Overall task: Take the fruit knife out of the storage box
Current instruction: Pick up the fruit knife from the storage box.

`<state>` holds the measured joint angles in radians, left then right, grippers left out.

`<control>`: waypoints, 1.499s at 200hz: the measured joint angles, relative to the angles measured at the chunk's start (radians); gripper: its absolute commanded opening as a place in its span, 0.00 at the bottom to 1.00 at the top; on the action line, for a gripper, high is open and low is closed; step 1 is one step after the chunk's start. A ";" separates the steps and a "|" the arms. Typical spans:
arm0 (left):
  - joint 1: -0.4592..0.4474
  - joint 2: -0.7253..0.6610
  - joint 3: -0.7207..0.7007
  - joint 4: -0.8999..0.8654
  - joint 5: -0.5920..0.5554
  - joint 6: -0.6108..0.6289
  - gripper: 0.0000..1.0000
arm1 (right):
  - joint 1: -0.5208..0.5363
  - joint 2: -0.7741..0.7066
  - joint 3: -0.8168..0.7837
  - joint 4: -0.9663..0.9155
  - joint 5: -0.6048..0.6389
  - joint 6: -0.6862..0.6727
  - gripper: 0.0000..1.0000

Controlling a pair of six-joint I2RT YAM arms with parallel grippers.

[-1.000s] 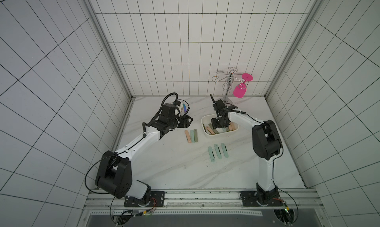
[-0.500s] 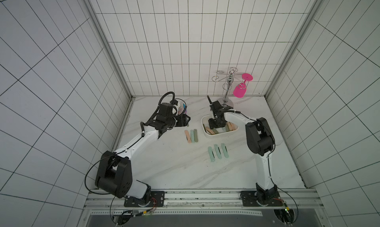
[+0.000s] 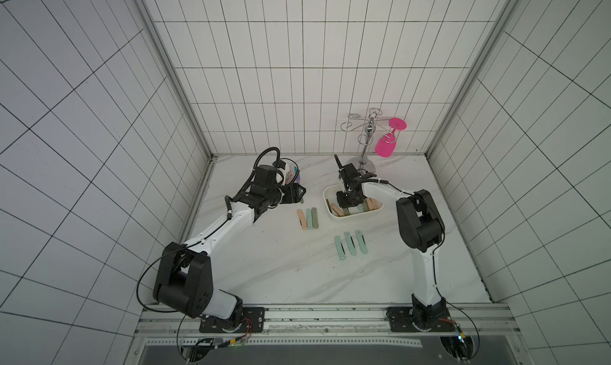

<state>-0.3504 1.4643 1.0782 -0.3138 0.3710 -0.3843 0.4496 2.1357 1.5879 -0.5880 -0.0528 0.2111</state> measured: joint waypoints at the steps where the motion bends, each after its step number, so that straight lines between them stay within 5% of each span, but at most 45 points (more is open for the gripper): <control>1: 0.000 0.000 0.000 0.000 0.000 0.000 0.69 | 0.000 -0.001 0.000 0.000 -0.001 -0.001 0.16; 49: 0.000 0.011 0.000 0.004 0.016 0.000 0.69 | 0.000 -0.005 -0.001 0.001 -0.011 0.002 0.08; 139: -0.029 0.040 0.000 0.052 0.051 -0.032 0.69 | 0.010 -0.146 -0.001 -0.014 -0.022 0.001 0.08; 224: -0.058 0.124 0.000 0.212 0.146 -0.173 0.69 | 0.134 -0.345 -0.048 -0.021 -0.101 0.010 0.10; 300: -0.066 0.162 -0.044 0.352 0.221 -0.294 0.63 | 0.195 -0.381 -0.072 -0.026 -0.148 0.016 0.11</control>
<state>-0.4160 1.6264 1.0340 0.0387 0.5919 -0.6781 0.6445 1.7546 1.5158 -0.6136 -0.2012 0.2276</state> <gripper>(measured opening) 0.637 0.234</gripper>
